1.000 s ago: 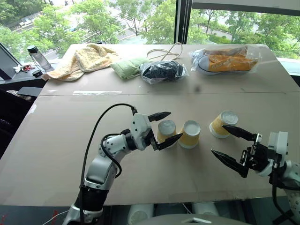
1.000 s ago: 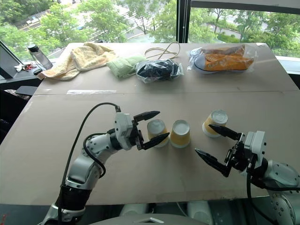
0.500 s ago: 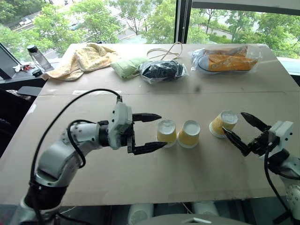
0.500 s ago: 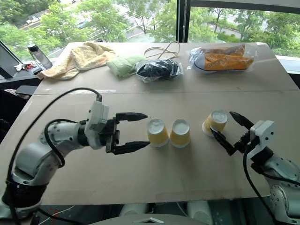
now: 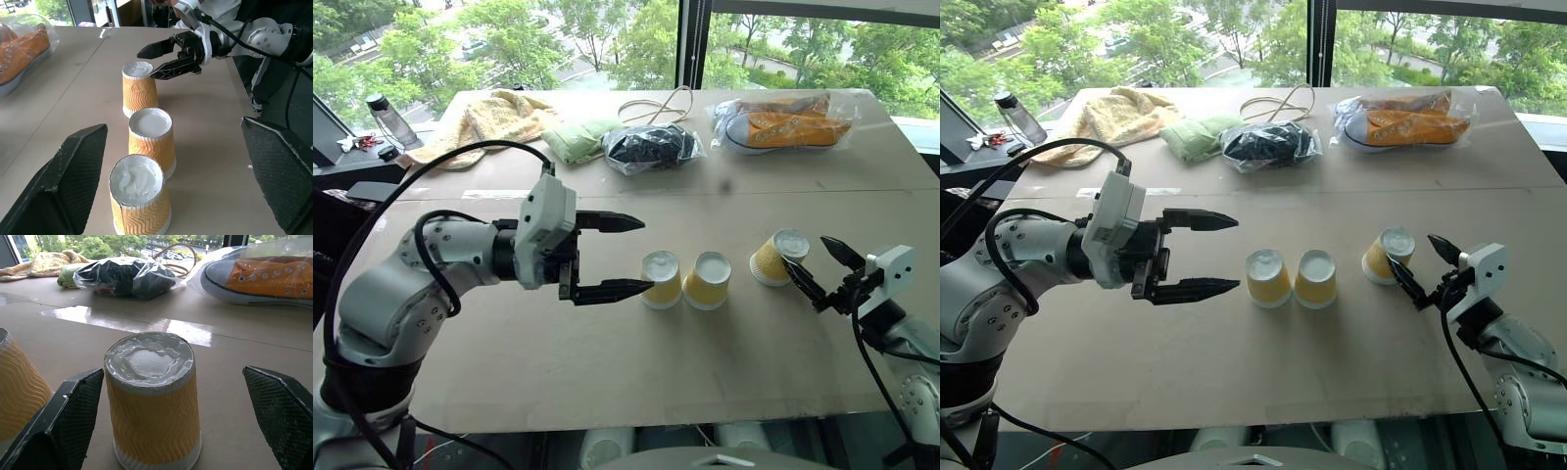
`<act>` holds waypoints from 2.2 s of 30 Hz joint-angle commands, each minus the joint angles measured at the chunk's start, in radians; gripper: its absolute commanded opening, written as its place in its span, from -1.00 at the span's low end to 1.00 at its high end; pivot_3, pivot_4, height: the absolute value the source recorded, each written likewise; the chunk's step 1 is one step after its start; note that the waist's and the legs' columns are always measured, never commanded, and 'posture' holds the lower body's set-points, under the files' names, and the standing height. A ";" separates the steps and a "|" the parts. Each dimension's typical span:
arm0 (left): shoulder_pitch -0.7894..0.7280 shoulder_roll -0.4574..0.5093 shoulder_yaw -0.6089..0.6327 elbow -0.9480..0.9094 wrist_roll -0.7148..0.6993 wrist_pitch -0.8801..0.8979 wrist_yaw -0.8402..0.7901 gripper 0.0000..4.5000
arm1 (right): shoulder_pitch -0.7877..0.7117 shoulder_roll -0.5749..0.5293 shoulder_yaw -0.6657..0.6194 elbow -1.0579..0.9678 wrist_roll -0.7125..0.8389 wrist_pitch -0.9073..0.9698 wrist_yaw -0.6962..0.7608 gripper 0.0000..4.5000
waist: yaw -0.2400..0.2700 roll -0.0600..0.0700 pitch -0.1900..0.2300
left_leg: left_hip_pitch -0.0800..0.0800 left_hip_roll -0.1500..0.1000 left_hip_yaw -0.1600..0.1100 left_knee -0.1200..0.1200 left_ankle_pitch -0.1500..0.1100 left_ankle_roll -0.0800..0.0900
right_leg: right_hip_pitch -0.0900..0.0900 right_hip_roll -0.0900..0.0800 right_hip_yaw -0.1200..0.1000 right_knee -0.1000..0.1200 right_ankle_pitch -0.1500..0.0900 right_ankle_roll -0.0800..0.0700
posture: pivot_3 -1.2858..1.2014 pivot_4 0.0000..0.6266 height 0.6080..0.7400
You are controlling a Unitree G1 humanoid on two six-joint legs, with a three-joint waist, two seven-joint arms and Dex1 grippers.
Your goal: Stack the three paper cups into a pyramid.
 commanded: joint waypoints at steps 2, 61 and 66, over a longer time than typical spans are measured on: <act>-0.034 -0.022 0.056 -0.023 -0.038 0.013 0.058 0.98 | -0.020 -0.001 0.011 -0.020 0.018 -0.001 0.024 1.00 | 0.000 0.000 0.000 | 0.000 0.000 0.000 0.000 0.000 0.000 | 0.000 0.000 0.000 0.000 0.000 0.000 | 0.03 -0.52 1.00; 0.329 0.151 0.422 -0.176 -0.125 0.078 0.014 1.00 | -0.684 -0.201 0.352 -0.104 0.269 0.527 0.273 -0.13 | -0.022 -0.001 0.004 | -0.002 0.000 -0.001 -0.003 0.000 0.000 | -0.003 -0.002 0.000 -0.001 0.000 0.000 | 0.03 -0.52 1.00; 0.328 0.150 0.414 -0.176 -0.124 0.074 0.015 1.00 | -0.686 -0.188 0.343 -0.107 0.263 0.531 0.269 -0.13 | -0.023 -0.001 0.004 | -0.002 0.000 -0.001 -0.003 0.000 0.000 | -0.003 -0.002 0.000 -0.001 0.000 0.000 | 0.03 -0.52 1.00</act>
